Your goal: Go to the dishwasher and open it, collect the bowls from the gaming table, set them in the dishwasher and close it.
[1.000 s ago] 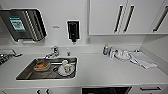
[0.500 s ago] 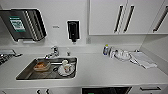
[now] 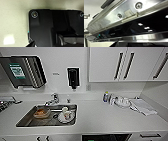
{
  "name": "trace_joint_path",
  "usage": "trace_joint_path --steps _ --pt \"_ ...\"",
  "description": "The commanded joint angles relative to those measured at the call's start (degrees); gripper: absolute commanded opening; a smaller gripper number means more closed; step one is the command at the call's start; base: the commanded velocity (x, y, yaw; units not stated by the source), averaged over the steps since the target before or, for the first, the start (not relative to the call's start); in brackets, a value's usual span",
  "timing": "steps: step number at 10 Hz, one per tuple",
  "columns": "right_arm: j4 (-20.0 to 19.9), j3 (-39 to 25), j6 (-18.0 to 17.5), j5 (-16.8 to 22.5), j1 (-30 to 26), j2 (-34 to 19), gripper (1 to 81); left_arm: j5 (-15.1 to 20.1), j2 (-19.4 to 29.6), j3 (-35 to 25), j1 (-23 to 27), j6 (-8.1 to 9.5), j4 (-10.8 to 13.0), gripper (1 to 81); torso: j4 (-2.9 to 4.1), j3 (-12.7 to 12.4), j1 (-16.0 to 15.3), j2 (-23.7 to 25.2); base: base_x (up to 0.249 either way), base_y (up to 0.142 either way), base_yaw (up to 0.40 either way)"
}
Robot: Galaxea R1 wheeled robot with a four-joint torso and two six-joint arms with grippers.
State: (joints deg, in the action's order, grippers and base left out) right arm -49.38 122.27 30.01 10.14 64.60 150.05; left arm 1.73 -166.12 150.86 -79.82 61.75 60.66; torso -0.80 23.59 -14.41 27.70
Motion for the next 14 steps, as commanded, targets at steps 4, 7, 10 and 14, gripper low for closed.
trace_joint_path --steps 4,7,10,14 --pt "-1.59 7.88 0.31 3.83 -5.13 4.75 81.1 2.84 0.96 0.14 2.16 0.31 -0.19 81.1 0.0 0.0 0.0 0.0 0.0 0.0 0.0" --pt "-2.21 6.49 0.22 3.74 -8.9 5.63 81.1 2.84 1.75 0.14 1.9 0.31 -0.2 81.1 0.0 0.0 0.0 0.0 0.0 0.0 0.0" --pt "-2.64 3.95 0.13 3.83 -13.55 4.42 81.1 2.84 1.84 0.14 1.56 0.31 -0.19 81.1 0.0 0.0 0.0 0.0 0.0 0.0 0.0" --pt "-5.46 -7.85 -0.39 3.83 -19.63 -3.59 81.1 2.75 1.84 0.14 1.47 0.22 -0.1 81.1 0.0 0.0 0.0 0.0 0.0 0.0 0.0"
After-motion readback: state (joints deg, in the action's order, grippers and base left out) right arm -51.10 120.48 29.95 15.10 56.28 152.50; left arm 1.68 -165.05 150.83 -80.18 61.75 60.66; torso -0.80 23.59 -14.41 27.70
